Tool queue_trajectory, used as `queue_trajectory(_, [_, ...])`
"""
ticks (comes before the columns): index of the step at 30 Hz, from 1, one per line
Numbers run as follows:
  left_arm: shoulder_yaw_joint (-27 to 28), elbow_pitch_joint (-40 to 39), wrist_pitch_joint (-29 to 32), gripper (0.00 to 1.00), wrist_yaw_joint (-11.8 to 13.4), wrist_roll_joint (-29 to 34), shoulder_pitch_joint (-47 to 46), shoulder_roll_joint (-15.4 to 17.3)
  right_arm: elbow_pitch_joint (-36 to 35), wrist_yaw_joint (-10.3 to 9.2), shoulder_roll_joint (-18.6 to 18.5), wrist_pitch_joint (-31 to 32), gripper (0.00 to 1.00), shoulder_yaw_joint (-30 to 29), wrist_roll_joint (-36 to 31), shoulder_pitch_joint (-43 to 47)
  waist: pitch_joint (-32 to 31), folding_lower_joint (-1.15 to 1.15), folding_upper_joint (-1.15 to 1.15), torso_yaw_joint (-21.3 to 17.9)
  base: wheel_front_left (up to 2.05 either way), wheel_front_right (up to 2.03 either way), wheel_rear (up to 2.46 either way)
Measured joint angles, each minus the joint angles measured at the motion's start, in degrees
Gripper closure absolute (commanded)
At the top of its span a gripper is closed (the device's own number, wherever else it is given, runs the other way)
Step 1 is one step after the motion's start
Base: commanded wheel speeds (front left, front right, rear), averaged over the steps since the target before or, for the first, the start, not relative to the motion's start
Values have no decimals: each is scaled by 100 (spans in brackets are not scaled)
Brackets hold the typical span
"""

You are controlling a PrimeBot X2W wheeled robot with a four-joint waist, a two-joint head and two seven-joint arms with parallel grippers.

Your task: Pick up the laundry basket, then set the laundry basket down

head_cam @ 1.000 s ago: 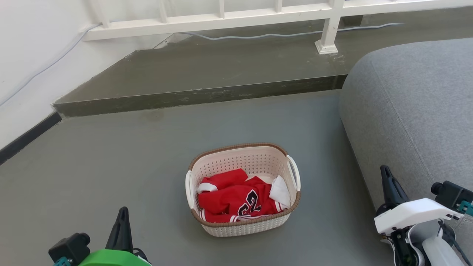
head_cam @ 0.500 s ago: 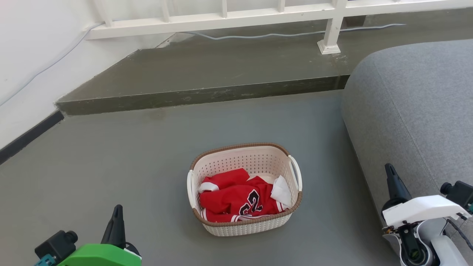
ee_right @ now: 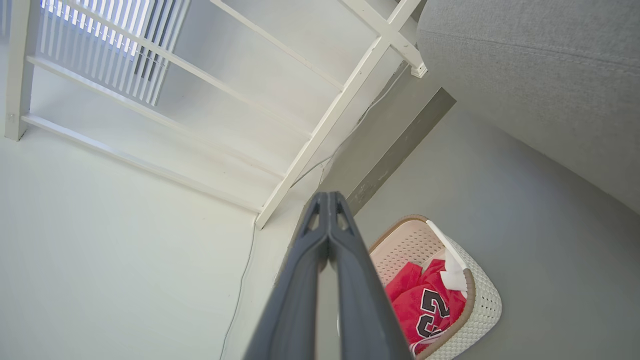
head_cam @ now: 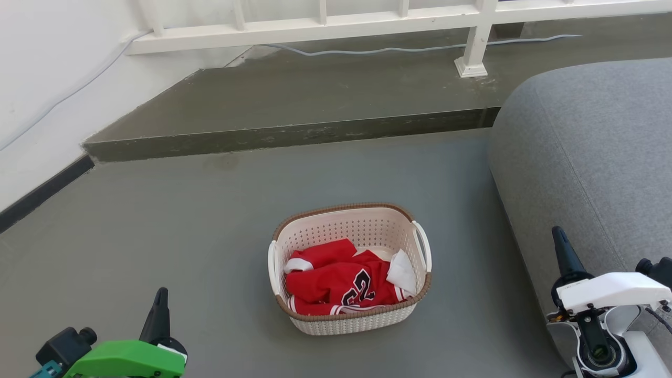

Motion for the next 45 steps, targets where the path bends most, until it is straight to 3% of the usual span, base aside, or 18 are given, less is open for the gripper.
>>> queue_trajectory(45, [521, 494, 657, 100, -630, -3241, -560, 75, 114, 405, 274, 789, 100, -849, 2967, -245, 9, 0, 0, 152, 0, 0, 0])
